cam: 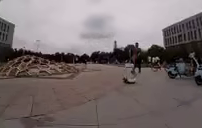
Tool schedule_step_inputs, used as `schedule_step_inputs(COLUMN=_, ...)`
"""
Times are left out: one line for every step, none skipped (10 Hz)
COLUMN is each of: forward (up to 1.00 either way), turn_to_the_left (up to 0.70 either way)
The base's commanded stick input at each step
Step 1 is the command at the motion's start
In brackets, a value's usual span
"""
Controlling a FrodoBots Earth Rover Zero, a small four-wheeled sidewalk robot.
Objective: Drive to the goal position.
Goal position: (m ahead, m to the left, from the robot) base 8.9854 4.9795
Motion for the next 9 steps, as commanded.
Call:
schedule_step_inputs(forward=0.7, turn_to_the_left=-0.01)
schedule_step_inputs(forward=0.7, turn_to_the_left=-0.09)
schedule_step_inputs(forward=0.7, turn_to_the_left=-0.13)
schedule_step_inputs(forward=0.7, turn_to_the_left=-0.13)
schedule_step_inputs(forward=0.7, turn_to_the_left=-0.1)
schedule_step_inputs(forward=0.7, turn_to_the_left=0.01)
schedule_step_inputs(forward=0.69, turn_to_the_left=0.01)
schedule_step_inputs(forward=0.67, turn_to_the_left=0.01)
schedule_step_inputs(forward=0.41, turn_to_the_left=0.01)
